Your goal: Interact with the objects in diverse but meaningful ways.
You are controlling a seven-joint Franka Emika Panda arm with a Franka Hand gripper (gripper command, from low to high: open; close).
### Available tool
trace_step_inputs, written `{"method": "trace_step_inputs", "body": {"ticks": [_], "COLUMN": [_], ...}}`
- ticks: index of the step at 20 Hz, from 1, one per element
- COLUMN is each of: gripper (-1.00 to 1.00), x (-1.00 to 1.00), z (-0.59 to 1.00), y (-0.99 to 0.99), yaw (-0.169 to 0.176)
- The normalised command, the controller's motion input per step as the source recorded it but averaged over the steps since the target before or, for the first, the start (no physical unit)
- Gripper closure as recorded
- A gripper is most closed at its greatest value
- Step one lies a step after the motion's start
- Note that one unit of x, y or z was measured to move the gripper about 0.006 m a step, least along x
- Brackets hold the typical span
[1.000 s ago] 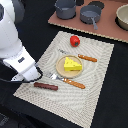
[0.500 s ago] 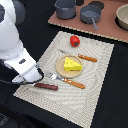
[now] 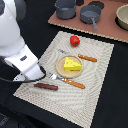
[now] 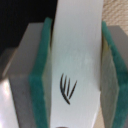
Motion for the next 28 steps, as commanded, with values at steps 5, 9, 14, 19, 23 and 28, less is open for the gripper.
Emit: {"method": "trace_step_inputs", "body": {"ticks": [5,9,14,19,23,28], "gripper": [1.00,1.00,1.00,1.00,1.00,1.00], "x": [0.77,0.80,0.77,0.74,0.71,0.65], "z": [0.98,0.85,0.55,0.35,0.31,0.26], "y": [0.38,0.43,0.45,0.49,0.52,0.53], "yaw": [-0.039,-0.029,-0.019,-0.017,-0.024,-0.038]}}
